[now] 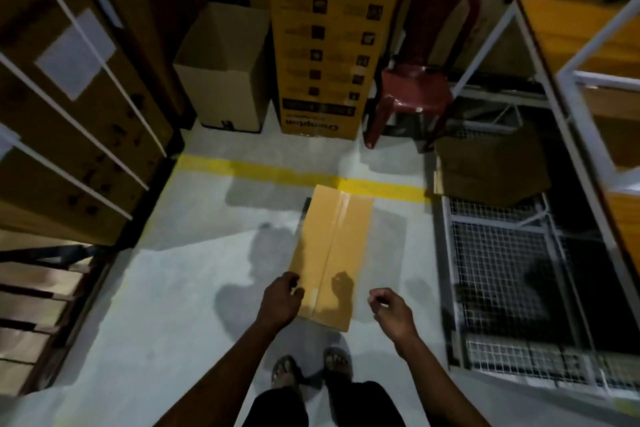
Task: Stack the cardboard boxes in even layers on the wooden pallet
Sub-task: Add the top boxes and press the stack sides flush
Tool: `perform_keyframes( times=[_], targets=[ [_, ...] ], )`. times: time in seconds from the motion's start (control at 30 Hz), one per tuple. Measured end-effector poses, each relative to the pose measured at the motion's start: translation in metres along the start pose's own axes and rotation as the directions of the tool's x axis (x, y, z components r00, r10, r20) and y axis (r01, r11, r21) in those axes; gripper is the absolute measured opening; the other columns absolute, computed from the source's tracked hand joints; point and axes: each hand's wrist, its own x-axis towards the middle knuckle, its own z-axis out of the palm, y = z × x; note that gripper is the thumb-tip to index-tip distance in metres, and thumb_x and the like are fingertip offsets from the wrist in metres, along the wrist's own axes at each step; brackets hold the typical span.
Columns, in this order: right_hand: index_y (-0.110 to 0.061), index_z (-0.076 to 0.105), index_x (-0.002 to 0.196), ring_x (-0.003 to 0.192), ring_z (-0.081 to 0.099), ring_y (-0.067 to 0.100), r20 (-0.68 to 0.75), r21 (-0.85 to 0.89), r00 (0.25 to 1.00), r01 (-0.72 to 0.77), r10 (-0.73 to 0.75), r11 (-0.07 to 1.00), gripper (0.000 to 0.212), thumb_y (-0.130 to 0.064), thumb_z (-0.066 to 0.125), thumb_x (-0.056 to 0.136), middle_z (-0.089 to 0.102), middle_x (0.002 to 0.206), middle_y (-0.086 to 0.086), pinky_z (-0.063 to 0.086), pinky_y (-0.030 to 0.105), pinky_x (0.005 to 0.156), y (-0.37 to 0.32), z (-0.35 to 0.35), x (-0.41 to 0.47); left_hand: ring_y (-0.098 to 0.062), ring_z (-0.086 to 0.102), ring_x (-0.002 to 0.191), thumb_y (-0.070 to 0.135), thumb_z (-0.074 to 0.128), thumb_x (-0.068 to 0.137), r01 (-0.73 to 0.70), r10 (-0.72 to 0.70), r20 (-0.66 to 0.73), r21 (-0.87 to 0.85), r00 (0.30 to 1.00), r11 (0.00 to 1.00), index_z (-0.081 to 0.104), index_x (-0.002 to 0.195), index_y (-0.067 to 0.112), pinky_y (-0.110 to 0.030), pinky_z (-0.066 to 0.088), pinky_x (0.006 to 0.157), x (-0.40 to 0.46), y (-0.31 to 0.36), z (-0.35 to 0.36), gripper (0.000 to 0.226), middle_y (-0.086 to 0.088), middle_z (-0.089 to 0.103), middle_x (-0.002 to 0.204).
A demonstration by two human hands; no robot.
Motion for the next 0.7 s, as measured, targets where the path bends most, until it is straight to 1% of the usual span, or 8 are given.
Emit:
perform_keyframes(
  times=[0.17, 0.23, 0.33, 0.37, 0.5, 0.6, 0.67, 0.7],
  targets=[
    [-0.033, 0.067, 0.105, 0.1, 0.069, 0.015, 0.013, -0.005, 0.998, -0.064, 0.064, 0.998, 0.013, -0.025, 0.071, 0.095, 0.073, 0.106, -0.011, 0.056, 0.036, 0.091, 0.012, 0.03, 0.027, -0.025, 0.064, 0.116, 0.024, 0.072, 0.097, 0.035, -0.036, 0.016, 0.032, 0.999, 0.999, 0.057, 0.141, 0.01, -0.031, 0.048, 0.096, 0.046, -0.027, 0.015, 0.049, -0.01, 0.066, 0.132],
    [-0.031, 0.064, 0.111, 0.097, 0.069, 0.014, 0.026, -0.024, 0.996, -0.081, 0.082, 0.996, 0.018, -0.026, 0.071, 0.095, 0.072, 0.11, -0.009, 0.054, 0.029, 0.082, 0.019, 0.041, 0.046, -0.024, 0.064, 0.116, 0.025, 0.073, 0.096, 0.063, -0.063, 0.026, 0.035, 0.998, 0.997, 0.056, 0.142, 0.01, -0.031, 0.049, 0.096, 0.065, -0.041, 0.026, 0.052, -0.009, 0.065, 0.134],
    [-0.026, 0.06, 0.116, 0.081, 0.067, 0.011, 0.03, -0.024, 0.994, -0.106, 0.106, 0.994, 0.023, -0.02, 0.07, 0.096, 0.07, 0.111, -0.004, 0.05, 0.018, 0.064, 0.038, 0.062, 0.089, -0.024, 0.063, 0.12, 0.028, 0.076, 0.094, 0.095, -0.098, 0.045, 0.067, 0.994, 0.993, 0.053, 0.145, 0.01, -0.032, 0.049, 0.098, 0.101, -0.071, 0.051, 0.059, -0.009, 0.062, 0.139],
    [-0.026, 0.058, 0.116, 0.082, 0.066, 0.01, 0.026, -0.022, 0.993, -0.112, 0.113, 0.993, 0.023, -0.018, 0.069, 0.097, 0.069, 0.11, -0.005, 0.049, 0.016, 0.062, 0.043, 0.068, 0.103, -0.025, 0.062, 0.122, 0.028, 0.077, 0.093, 0.097, -0.102, 0.052, 0.087, 0.993, 0.991, 0.052, 0.146, 0.009, -0.033, 0.049, 0.1, 0.114, -0.08, 0.059, 0.062, -0.01, 0.061, 0.141],
    [-0.024, 0.054, 0.131, 0.108, 0.06, 0.018, 0.031, -0.055, 0.993, -0.114, 0.116, 0.992, 0.034, -0.016, 0.064, 0.1, 0.058, 0.117, -0.006, 0.047, 0.026, 0.086, 0.075, 0.093, 0.164, -0.029, 0.056, 0.132, 0.031, 0.078, 0.092, 0.12, -0.13, 0.07, 0.13, 0.989, 0.984, 0.046, 0.152, 0.007, -0.037, 0.045, 0.108, 0.167, -0.12, 0.09, 0.072, -0.013, 0.056, 0.148],
    [-0.019, 0.047, 0.146, 0.128, 0.056, 0.027, 0.042, -0.073, 0.988, -0.146, 0.15, 0.987, 0.05, -0.018, 0.065, 0.1, 0.056, 0.127, -0.002, 0.048, 0.034, 0.099, 0.099, 0.113, 0.207, -0.032, 0.058, 0.128, 0.031, 0.079, 0.091, 0.129, -0.139, 0.061, 0.142, 0.988, 0.981, 0.05, 0.147, 0.006, -0.041, 0.047, 0.107, 0.205, -0.137, 0.107, 0.068, -0.014, 0.059, 0.142],
    [-0.011, 0.039, 0.152, 0.135, 0.05, 0.029, 0.036, -0.105, 0.99, -0.133, 0.137, 0.986, 0.06, -0.016, 0.067, 0.099, 0.053, 0.134, 0.004, 0.041, 0.029, 0.102, 0.113, 0.123, 0.233, -0.034, 0.057, 0.126, 0.022, 0.08, 0.09, 0.124, -0.132, 0.057, 0.129, 0.99, 0.984, 0.053, 0.142, 0.005, -0.041, 0.046, 0.107, 0.228, -0.146, 0.12, 0.061, -0.016, 0.061, 0.136],
    [-0.007, 0.036, 0.153, 0.137, 0.047, 0.029, 0.023, -0.121, 0.992, -0.12, 0.124, 0.985, 0.065, -0.014, 0.069, 0.097, 0.051, 0.135, 0.006, 0.038, 0.025, 0.1, 0.12, 0.127, 0.247, -0.036, 0.055, 0.129, 0.02, 0.081, 0.089, 0.136, -0.143, 0.056, 0.117, 0.988, 0.984, 0.049, 0.145, 0.002, -0.04, 0.044, 0.108, 0.24, -0.15, 0.125, 0.066, -0.017, 0.059, 0.139]
  ],
)
